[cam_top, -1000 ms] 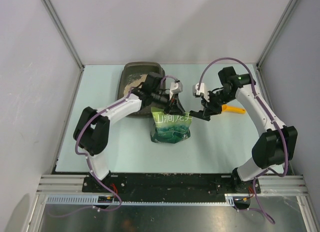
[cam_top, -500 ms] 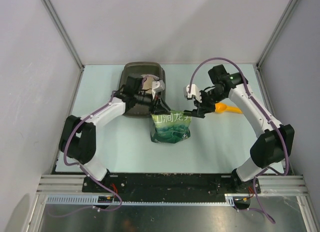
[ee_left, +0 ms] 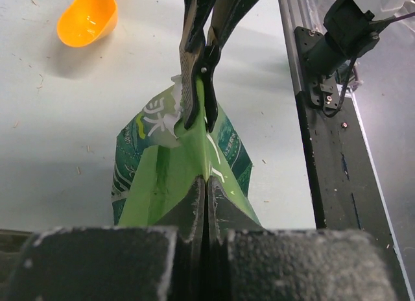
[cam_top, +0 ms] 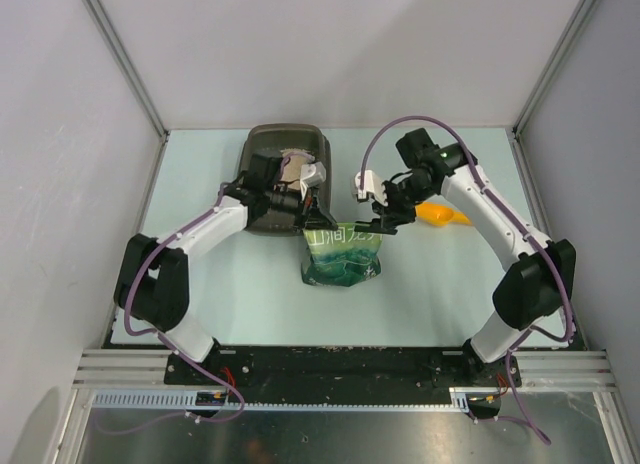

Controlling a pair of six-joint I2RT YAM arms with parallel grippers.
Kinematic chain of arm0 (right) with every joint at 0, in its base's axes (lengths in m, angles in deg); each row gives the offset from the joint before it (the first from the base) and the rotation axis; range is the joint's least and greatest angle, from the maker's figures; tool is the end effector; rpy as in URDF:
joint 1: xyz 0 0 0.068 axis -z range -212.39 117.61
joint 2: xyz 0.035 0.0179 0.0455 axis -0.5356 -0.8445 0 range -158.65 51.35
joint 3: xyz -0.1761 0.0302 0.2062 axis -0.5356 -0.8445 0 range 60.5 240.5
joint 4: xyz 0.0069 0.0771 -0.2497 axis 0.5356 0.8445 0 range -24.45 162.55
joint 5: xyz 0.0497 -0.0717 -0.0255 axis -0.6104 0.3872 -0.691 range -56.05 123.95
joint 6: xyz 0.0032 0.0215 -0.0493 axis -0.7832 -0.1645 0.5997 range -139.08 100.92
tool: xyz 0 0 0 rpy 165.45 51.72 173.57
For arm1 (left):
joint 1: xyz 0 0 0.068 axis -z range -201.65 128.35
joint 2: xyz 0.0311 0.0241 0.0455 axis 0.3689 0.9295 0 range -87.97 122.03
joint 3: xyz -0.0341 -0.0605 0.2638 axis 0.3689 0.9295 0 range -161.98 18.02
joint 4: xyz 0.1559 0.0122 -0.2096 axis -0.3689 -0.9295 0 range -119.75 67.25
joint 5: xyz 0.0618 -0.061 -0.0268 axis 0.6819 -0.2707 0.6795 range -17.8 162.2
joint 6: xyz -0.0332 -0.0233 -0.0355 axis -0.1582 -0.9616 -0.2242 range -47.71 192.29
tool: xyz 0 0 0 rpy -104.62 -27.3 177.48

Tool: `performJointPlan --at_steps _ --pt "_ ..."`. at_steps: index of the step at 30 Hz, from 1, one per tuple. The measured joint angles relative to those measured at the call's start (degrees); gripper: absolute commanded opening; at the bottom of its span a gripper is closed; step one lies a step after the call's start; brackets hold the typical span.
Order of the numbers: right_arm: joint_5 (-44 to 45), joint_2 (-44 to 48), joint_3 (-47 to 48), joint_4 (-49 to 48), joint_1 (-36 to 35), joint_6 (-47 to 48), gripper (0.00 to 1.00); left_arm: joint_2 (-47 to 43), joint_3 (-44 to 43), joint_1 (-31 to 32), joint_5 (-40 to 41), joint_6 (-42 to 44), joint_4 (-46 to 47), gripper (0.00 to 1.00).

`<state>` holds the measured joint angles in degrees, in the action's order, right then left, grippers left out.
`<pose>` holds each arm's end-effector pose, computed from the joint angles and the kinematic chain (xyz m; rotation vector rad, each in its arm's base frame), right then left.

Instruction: Fill the litter box with clean litter

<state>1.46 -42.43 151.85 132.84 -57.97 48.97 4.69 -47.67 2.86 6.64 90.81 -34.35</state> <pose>0.2811 0.1557 0.3290 -1.9607 1.6568 0.5301 0.3025 -0.1735 0.2642 1.2926 1.6107 -1.3182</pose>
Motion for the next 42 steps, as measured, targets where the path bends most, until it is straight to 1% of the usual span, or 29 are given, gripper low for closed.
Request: performJointPlan --at_steps 2,3,4,7,12,14,17,19,23,29,42 --pt "0.3 -0.5 0.5 -0.2 -0.6 -0.4 0.00 0.0 -0.3 0.0 0.0 0.0 -0.4 0.12" --pt "0.5 -0.8 0.7 -0.2 -0.8 -0.6 0.00 0.0 -0.4 0.0 0.0 0.0 -0.6 0.22" --pt "0.7 -1.0 1.0 -0.3 -1.0 -1.2 0.00 0.0 -0.5 0.0 0.0 0.1 -0.6 0.24" --pt "1.1 -1.4 1.2 -0.5 -1.8 -2.4 0.00 0.0 -0.6 -0.1 0.0 -0.1 -0.5 0.29" --pt "1.9 -1.5 1.2 -1.3 -3.0 -3.4 0.00 -0.9 -0.4 -0.9 -0.1 -0.5 -0.9 0.29" --pt "2.2 -1.5 1.4 -1.4 -3.4 -3.6 0.00 -2.1 0.3 -1.8 -0.1 -0.5 -1.0 0.29" --pt "2.8 -1.6 1.7 -1.4 -4.3 -3.6 0.00 -3.9 1.3 -3.3 -0.1 -0.5 -1.5 0.24" --pt "3.2 -1.6 2.0 -1.6 -4.7 -3.8 0.00 -4.6 1.6 -4.0 -0.1 -0.4 -1.9 0.17" --pt "3.4 -2.2 2.5 -1.7 -5.4 -4.2 0.00 -4.7 2.0 -4.1 -0.4 -0.1 -2.4 0.08" --pt "3.2 -3.0 3.0 -1.6 -5.4 -5.0 0.00 -4.7 2.0 -4.1 -0.5 0.0 -2.7 0.00" --pt "3.0 -3.4 2.9 -1.8 -5.5 -6.2 0.01 -4.7 2.0 -4.1 -0.5 0.0 -3.0 0.02"
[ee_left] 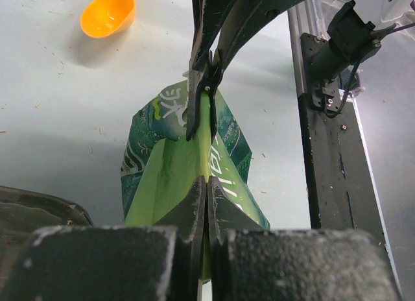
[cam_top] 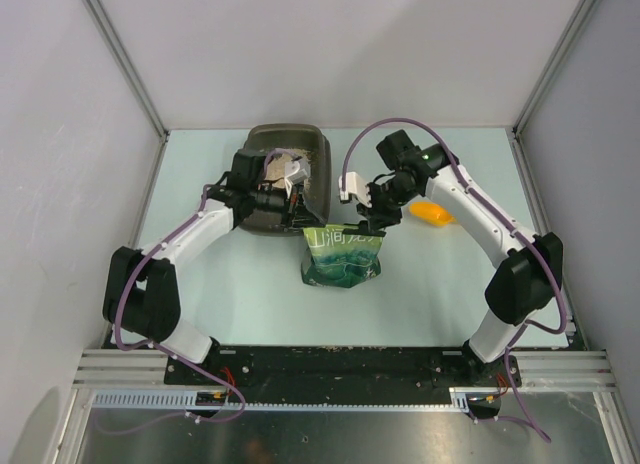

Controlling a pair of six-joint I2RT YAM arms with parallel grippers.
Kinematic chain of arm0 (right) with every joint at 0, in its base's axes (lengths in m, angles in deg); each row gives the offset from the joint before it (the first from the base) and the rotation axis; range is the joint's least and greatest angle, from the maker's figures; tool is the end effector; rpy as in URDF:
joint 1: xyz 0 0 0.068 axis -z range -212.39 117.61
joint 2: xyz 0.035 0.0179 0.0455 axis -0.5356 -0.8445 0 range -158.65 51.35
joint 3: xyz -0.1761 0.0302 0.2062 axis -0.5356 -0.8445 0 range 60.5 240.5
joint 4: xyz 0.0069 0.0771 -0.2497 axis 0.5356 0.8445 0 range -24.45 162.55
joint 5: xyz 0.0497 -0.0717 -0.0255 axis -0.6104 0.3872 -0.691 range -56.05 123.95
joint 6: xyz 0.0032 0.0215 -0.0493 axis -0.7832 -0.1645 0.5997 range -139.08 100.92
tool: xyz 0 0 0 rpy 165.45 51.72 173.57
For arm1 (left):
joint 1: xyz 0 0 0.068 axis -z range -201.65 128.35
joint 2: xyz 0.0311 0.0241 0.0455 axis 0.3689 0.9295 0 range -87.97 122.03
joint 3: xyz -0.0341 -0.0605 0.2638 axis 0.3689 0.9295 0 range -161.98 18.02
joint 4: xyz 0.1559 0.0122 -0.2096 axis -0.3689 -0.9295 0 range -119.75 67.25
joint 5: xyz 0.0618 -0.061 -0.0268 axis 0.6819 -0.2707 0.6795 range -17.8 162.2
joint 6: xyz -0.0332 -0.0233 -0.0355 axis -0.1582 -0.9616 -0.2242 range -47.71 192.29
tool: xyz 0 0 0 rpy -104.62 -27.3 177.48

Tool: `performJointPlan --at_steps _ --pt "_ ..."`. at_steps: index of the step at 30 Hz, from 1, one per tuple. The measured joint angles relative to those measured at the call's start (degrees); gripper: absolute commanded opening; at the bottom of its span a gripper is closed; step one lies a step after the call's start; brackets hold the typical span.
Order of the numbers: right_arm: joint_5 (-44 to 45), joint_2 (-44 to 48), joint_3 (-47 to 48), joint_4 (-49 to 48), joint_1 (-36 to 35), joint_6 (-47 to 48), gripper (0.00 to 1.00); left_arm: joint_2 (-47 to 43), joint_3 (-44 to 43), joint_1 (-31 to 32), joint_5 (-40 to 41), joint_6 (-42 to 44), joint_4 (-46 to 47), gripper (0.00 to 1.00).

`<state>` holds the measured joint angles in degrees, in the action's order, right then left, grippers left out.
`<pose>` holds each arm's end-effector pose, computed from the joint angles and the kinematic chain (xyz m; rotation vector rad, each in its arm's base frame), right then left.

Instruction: Fill the litter box with clean litter

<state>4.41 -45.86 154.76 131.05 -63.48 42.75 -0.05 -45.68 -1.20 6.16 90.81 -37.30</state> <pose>0.2817 0.1903 0.3252 -1.9737 1.6956 0.5295 0.2955 -0.1449 0.2761 1.2261 1.6392 -1.2857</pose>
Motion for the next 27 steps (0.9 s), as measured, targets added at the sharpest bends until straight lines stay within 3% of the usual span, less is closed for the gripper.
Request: performJointPlan --at_steps 12,22,26,27 --pt "1.9 0.0 -0.8 -2.1 -0.8 -4.9 0.25 0.0 0.0 0.0 0.5 0.0 0.0 0.10" --pt "1.9 0.0 -1.9 -3.5 -1.0 -8.3 0.61 -1.3 0.0 0.0 1.7 -0.3 -0.2 0.48" --pt "0.3 0.0 -1.2 -3.8 1.4 -12.0 0.65 -2.8 -0.1 -0.4 3.3 -0.5 -1.3 0.59" --pt "0.0 0.0 -0.4 -3.8 2.3 -13.2 0.66 -3.3 -0.2 -0.6 3.8 -0.5 -1.8 0.66"
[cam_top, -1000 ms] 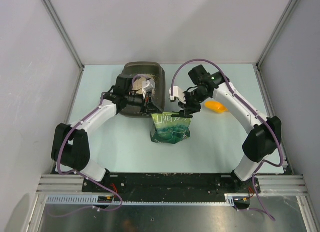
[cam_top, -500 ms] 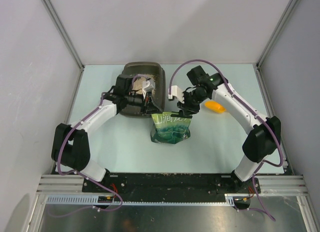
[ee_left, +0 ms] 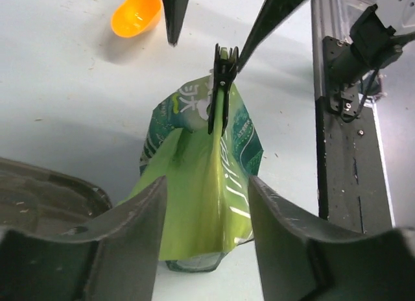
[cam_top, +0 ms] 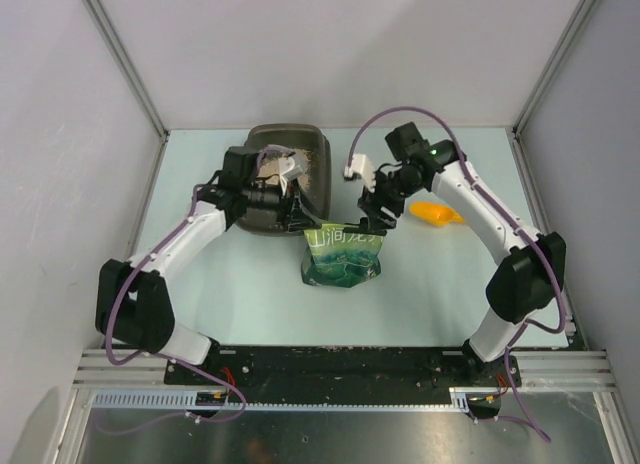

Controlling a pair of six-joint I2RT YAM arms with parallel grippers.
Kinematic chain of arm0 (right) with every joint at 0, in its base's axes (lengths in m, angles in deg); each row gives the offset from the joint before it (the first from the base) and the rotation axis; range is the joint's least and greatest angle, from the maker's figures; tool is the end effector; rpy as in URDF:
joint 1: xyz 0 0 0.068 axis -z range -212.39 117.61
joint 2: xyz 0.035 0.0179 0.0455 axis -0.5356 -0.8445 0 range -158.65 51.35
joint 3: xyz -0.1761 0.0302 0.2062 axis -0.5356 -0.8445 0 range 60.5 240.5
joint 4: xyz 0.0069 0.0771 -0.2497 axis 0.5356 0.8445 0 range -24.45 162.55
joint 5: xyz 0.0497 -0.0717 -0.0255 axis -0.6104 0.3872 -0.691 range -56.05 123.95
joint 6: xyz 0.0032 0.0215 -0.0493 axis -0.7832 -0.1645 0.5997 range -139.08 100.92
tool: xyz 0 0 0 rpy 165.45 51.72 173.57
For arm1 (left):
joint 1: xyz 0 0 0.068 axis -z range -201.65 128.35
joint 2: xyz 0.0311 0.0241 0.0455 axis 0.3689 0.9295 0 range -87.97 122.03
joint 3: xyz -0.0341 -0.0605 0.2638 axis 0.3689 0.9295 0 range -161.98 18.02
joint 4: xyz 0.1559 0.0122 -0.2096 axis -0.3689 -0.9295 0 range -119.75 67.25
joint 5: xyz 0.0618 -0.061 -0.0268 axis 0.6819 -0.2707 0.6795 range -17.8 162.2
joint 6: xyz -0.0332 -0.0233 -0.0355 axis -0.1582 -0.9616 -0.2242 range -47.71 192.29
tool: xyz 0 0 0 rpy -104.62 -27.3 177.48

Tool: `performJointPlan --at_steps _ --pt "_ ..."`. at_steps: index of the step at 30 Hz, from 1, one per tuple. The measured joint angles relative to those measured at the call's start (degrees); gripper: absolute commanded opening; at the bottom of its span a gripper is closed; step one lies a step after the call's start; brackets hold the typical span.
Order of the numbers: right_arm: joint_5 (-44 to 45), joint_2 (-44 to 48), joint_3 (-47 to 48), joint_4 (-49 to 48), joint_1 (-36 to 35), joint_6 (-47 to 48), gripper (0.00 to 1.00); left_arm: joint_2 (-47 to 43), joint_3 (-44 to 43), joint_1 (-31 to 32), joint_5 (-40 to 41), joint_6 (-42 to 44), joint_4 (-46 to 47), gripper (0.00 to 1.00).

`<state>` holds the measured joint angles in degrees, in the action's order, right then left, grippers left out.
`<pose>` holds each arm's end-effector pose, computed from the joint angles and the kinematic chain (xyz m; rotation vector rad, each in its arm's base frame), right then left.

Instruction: Fill the litter box with clean litter

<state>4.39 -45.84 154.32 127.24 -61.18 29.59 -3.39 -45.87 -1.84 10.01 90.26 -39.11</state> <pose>0.2943 0.1817 0.3258 -1.7265 1.9126 0.5702 0.2884 -0.1373 0.2913 1.1931 1.6658 -1.1991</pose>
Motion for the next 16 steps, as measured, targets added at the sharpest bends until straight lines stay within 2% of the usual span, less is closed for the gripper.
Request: performJointPlan --at_steps 1,2,3,4,7,12,16 --pt "-0.4 0.0 1.1 0.0 1.0 -1.6 0.88 -0.5 -0.3 -0.3 0.7 0.0 -0.6 0.74" --pt "-0.8 0.0 2.2 -0.2 2.0 -2.8 0.99 -1.1 -0.7 -0.8 1.4 0.0 -1.0 0.81" --pt "-1.3 0.0 3.6 -0.4 3.2 -5.2 1.00 -1.7 -1.4 -1.4 2.7 0.0 -1.6 0.97" --pt "-1.5 0.2 4.8 -1.2 4.5 -7.5 1.00 -2.3 -2.0 -1.9 4.3 0.2 -2.0 1.00" --pt "1.6 1.6 5.9 -6.2 7.3 -14.8 1.00 -4.8 -3.5 -3.1 11.2 1.1 -3.3 1.00" --pt "21.9 7.2 -1.5 -18.6 5.8 -27.8 1.00 -8.5 -3.8 -3.9 23.8 3.0 -4.3 1.00" --pt "33.7 8.7 -7.8 -24.0 3.0 -31.6 1.00 -9.0 -3.8 -4.2 32.3 2.3 -4.4 1.00"
